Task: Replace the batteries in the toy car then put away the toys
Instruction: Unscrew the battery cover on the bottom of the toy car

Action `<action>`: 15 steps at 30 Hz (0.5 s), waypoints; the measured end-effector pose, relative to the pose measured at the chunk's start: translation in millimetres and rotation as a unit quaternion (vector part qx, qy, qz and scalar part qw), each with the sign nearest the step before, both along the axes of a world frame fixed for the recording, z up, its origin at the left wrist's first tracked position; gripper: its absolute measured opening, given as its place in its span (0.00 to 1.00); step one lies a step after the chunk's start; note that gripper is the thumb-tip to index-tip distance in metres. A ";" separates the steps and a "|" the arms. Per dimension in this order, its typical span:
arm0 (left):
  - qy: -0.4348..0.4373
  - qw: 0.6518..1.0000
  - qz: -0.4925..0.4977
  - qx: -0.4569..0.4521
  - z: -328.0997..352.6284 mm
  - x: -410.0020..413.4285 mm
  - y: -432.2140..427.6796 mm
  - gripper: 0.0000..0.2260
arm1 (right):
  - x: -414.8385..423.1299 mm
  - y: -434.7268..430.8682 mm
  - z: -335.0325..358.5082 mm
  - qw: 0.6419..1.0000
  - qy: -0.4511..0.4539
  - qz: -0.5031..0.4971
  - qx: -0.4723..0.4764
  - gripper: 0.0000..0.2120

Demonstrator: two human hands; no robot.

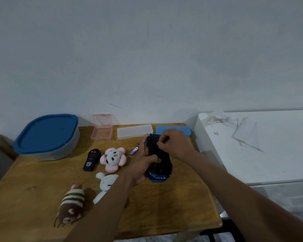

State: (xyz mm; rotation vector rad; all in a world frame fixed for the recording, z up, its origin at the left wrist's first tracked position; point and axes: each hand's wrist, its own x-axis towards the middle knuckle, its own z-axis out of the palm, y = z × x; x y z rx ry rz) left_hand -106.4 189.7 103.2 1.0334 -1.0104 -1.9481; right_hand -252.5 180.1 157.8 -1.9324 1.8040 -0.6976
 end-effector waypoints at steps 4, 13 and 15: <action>0.005 1.000 0.004 -0.001 0.8 0.2 -1.1 0.43 | -8.1 -3.6 1.1 0.986 -0.155 -0.060 0.027 0.13; 0.017 1.000 -0.003 -0.006 2.8 0.6 3.0 0.43 | -14.9 -2.3 4.9 0.974 -0.221 -0.037 -0.044 0.20; 0.019 1.000 -0.002 -0.007 3.5 0.5 3.9 0.43 | -13.1 0.1 5.2 0.974 -0.218 -0.033 -0.051 0.19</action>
